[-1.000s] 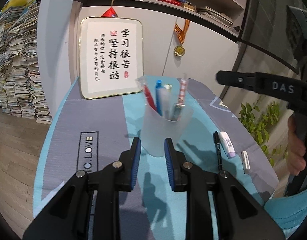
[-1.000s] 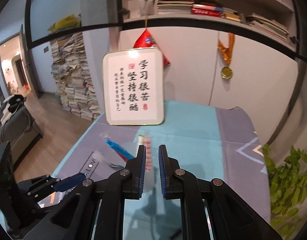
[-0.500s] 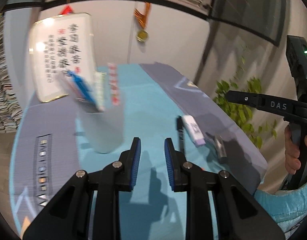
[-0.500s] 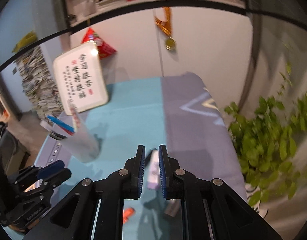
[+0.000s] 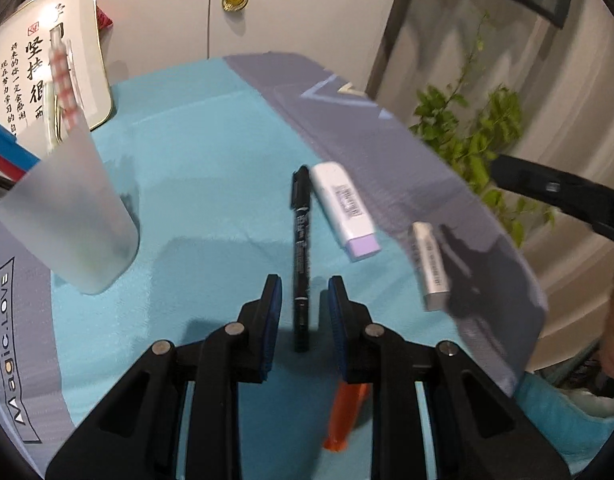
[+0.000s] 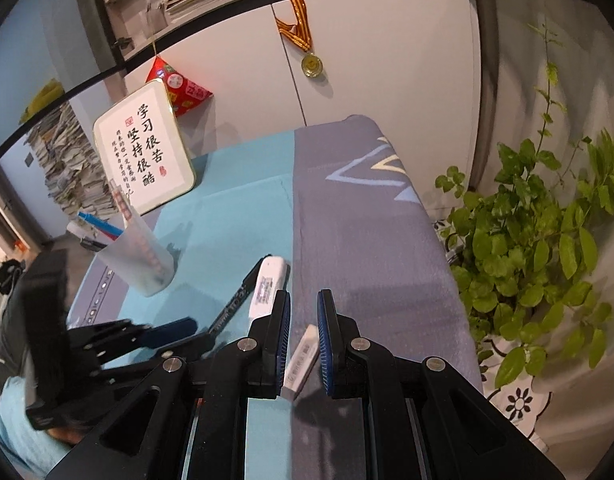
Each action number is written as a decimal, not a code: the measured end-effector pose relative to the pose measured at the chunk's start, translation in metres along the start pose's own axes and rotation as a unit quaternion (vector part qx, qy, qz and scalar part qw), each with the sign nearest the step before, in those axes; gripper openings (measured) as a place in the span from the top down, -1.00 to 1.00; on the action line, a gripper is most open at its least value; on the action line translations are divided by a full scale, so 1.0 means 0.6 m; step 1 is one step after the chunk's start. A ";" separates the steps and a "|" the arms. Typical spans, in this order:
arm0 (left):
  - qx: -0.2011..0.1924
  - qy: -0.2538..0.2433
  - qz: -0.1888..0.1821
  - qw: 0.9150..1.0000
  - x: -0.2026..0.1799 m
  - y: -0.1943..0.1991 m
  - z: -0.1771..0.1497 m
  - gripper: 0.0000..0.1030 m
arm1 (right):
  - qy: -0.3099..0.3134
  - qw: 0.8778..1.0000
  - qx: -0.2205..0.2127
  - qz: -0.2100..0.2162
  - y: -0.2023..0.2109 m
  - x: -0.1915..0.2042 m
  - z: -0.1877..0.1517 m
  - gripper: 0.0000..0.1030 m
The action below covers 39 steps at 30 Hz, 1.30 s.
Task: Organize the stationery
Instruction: 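Move left tool to the black marker while right tool moves to the orange highlighter, then grasp the black marker with left tool while right tool grasps the orange highlighter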
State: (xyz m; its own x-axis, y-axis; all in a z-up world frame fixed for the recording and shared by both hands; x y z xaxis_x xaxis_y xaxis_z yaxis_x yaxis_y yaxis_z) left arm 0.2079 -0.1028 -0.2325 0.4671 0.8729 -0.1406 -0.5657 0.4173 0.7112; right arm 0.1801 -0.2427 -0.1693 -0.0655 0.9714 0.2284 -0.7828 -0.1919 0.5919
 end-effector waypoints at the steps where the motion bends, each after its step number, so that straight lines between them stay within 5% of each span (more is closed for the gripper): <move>1: 0.008 0.001 0.002 1.000 0.002 -0.007 -0.003 0.63 | 0.002 1.000 0.002 0.004 0.000 0.002 -0.003 0.76; 4: 0.010 0.002 0.003 1.000 0.005 -0.011 -0.004 0.63 | 0.009 1.000 0.010 0.021 -0.001 0.014 -0.013 0.76; 6: 0.013 0.001 0.003 1.000 0.005 -0.010 -0.008 0.87 | 0.012 0.999 0.016 0.029 -0.003 0.022 -0.020 0.76; 19: 0.043 0.000 0.007 0.999 0.063 0.094 -0.107 0.86 | 0.055 0.988 0.109 0.089 -0.034 0.119 -0.094 0.75; 24: 0.020 -0.012 0.018 1.000 0.072 0.135 -0.123 0.63 | 0.047 0.986 0.144 0.075 -0.056 0.134 -0.117 0.21; 36: -0.008 0.001 0.002 1.000 0.061 0.078 -0.022 0.58 | 0.039 0.980 0.185 0.056 -0.092 0.162 -0.145 0.23; 39: 0.009 -0.007 0.004 1.000 0.053 0.052 -0.011 0.55 | 0.044 0.982 0.177 0.045 -0.099 0.160 -0.139 0.67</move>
Point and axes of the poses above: each gripper's, at about its wrist camera, not at the fingertips, and y roughly against the way its jaws point, x to its left, z to its top, the point moved 7 cm from there along -y, roughly the way its jaws point, and after that the axes turned 7 degrees about -x, right-handed, at the moved point
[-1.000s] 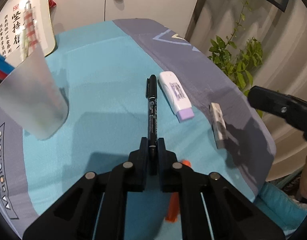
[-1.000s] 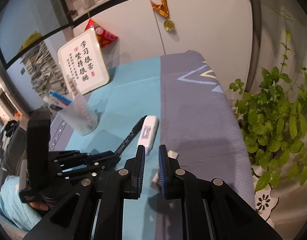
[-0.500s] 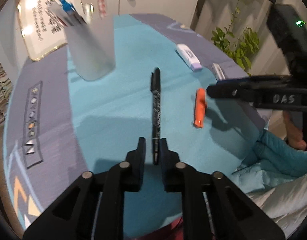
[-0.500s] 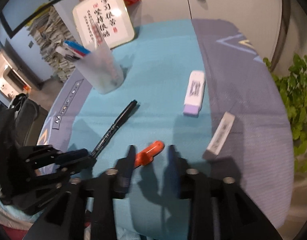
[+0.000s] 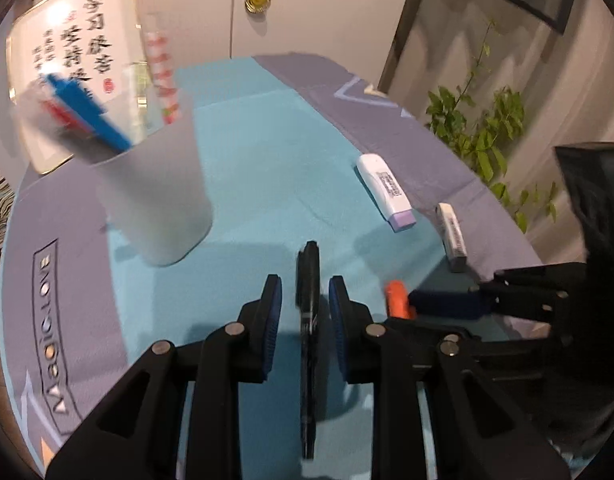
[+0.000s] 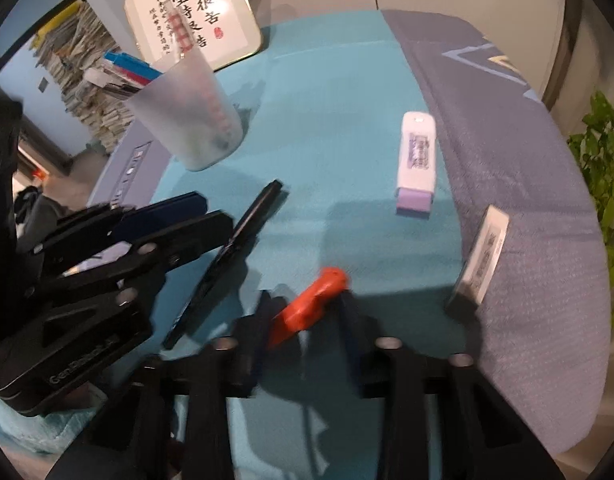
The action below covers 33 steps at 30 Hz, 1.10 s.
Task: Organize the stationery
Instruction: 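Grasp the black marker with left tool while right tool grasps the orange highlighter, then lift the black marker with left tool and drop it into the frosted cup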
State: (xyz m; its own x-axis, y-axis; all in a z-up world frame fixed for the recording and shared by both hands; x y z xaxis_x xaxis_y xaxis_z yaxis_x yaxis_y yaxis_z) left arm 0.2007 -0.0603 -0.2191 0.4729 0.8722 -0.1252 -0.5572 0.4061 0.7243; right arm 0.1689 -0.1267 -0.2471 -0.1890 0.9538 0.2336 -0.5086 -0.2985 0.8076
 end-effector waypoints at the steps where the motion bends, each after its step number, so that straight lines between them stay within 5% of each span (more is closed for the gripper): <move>1: 0.006 -0.003 -0.002 1.000 -0.004 -0.007 0.001 0.55 | 0.004 1.000 0.000 -0.002 0.000 -0.001 0.000 0.68; 11: 0.034 -0.006 0.009 0.999 -0.003 -0.057 0.012 0.55 | 0.059 0.998 -0.021 -0.020 0.020 -0.010 -0.006 0.72; 16: 0.038 0.000 0.011 0.999 0.003 -0.045 0.007 0.77 | 0.062 0.998 -0.009 -0.017 0.014 -0.021 -0.008 0.71; 28: -0.082 0.022 0.003 0.996 0.006 0.090 0.047 0.78 | 0.071 0.997 -0.002 -0.026 -0.003 -0.013 0.015 0.71; 33: -0.108 0.023 0.001 0.994 0.002 0.120 0.055 0.78 | 0.075 0.996 -0.042 -0.024 0.026 -0.003 0.031 0.72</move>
Point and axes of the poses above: each gripper's, at about its wrist camera, not at the fingertips, and y roughly against the way its jaws point, x to its left, z to its top, the point moved 7 cm from there along -y, roughly the way its jaws point, and after that the axes turned 7 degrees about -x, right-handed, at the moved point
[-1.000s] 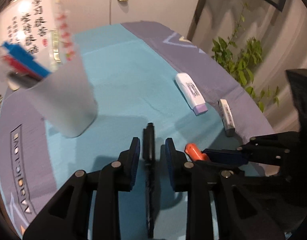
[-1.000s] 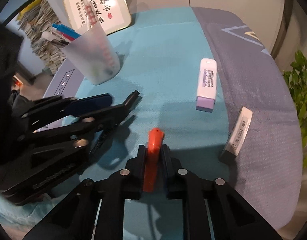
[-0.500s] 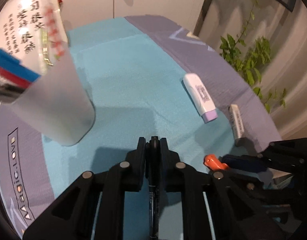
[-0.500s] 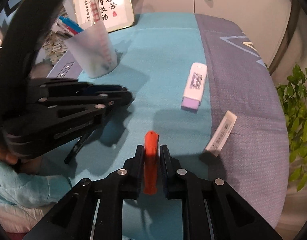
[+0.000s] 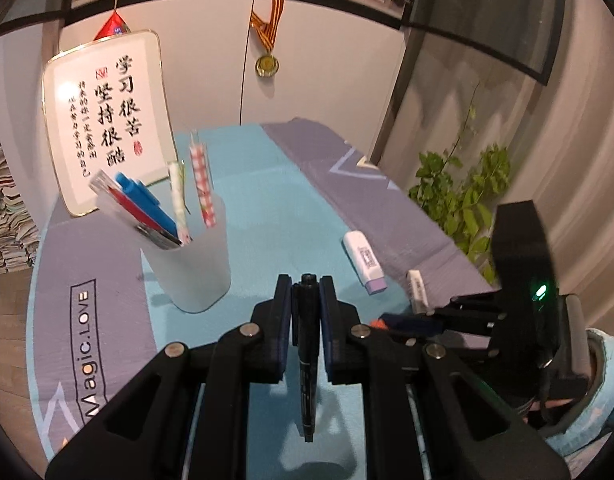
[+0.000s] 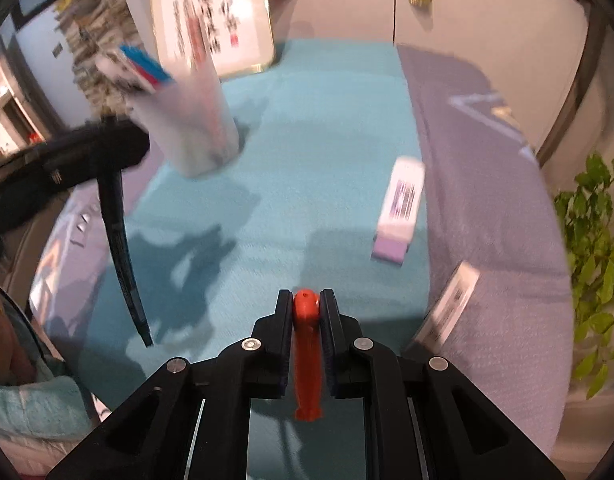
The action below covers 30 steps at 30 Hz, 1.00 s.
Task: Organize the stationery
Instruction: 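Lift the black marker with left tool and drop it into the frosted cup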
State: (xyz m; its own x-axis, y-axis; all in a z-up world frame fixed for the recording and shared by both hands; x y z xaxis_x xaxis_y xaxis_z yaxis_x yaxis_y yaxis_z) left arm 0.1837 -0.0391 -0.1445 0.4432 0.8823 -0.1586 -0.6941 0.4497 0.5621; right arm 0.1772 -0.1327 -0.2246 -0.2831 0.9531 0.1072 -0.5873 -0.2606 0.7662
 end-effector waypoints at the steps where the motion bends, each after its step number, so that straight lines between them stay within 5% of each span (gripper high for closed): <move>1: -0.005 -0.002 -0.001 1.000 -0.001 0.006 0.004 0.78 | 0.000 1.000 -0.011 -0.001 0.010 -0.001 0.007 0.72; 18: -0.089 0.019 0.033 0.995 0.035 0.079 0.078 0.78 | -0.012 0.997 -0.080 -0.007 0.062 -0.016 0.030 0.72; 30: -0.185 0.050 0.113 0.975 0.104 0.107 0.179 0.78 | -0.018 0.996 -0.084 -0.006 0.067 -0.023 0.031 0.72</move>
Point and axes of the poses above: each gripper's, at about its wrist camera, not at the fingertips, and y roughly against the way its jaws point, x to its left, z to its top, the point moved 7 cm from there along -y, roughly the way its jaws point, and after that the axes turned 7 degrees about -x, right-handed, at the moved point
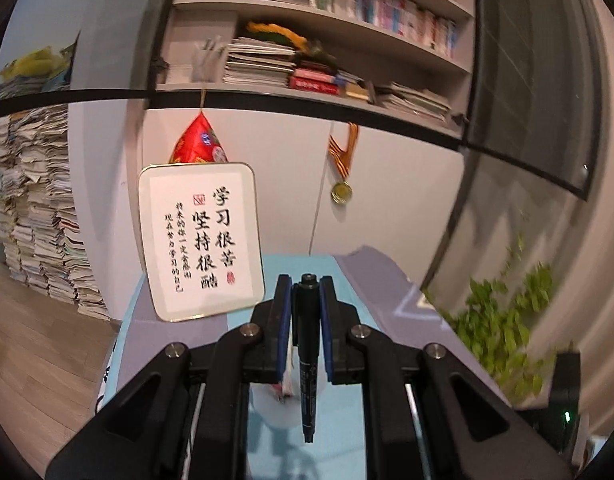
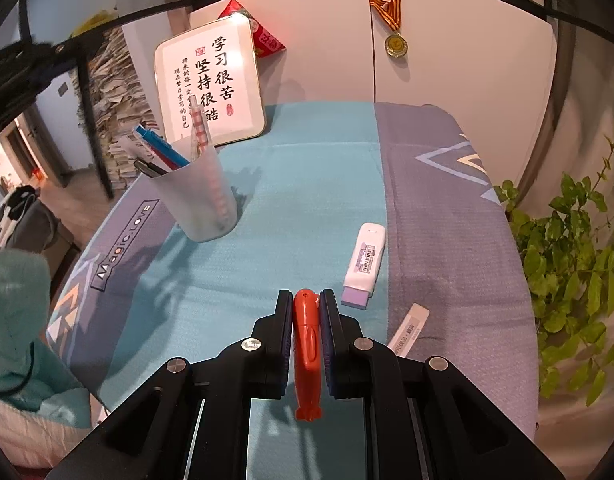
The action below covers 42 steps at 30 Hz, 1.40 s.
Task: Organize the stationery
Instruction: 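Lift the black marker with left tool and drop it into the frosted cup, then carry the orange highlighter with right tool and drop it into the cup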
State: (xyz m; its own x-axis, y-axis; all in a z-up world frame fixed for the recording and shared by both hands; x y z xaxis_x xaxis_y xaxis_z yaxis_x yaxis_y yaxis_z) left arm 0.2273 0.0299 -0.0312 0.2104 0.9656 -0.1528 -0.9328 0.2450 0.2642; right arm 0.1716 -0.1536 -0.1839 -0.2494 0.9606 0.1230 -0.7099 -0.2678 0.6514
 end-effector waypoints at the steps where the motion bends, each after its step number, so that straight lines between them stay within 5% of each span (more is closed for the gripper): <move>1: -0.002 0.003 0.004 1.000 0.003 -0.006 0.003 0.78 | 0.000 1.000 -0.001 0.000 0.001 0.000 0.000 0.72; 12: -0.036 0.005 0.040 0.999 0.011 -0.062 -0.006 0.78 | 0.000 0.999 -0.039 -0.013 0.031 -0.006 0.031 0.72; 31: 0.062 -0.013 0.014 0.998 0.011 -0.098 -0.119 0.77 | 0.011 0.999 -0.051 -0.009 0.031 0.013 0.045 0.72; 38: 0.055 0.002 -0.003 0.998 0.021 -0.058 -0.115 0.12 | 0.020 0.998 -0.063 -0.005 0.035 0.031 0.066 0.72; 42: 0.033 -0.002 0.002 0.999 0.034 -0.018 -0.107 0.07 | 0.025 0.997 -0.078 0.001 0.037 0.049 0.091 0.72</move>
State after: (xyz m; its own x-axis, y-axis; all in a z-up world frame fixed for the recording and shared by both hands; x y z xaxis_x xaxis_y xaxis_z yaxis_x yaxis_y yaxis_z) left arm 0.2229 0.0412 -0.0982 0.2078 0.9670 -0.1477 -0.9122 0.2461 0.3277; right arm 0.1845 -0.1271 -0.1247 -0.2808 0.9560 0.0845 -0.8024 -0.2821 0.5258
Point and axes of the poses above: each gripper's, at about its wrist camera, not at the fingertips, and y roughly against the way its jaws point, x to its left, z to its top, the point moved 7 cm from there along -y, roughly the way its jaws point, and after that the axes turned 7 degrees about -x, right-handed, at the moved point
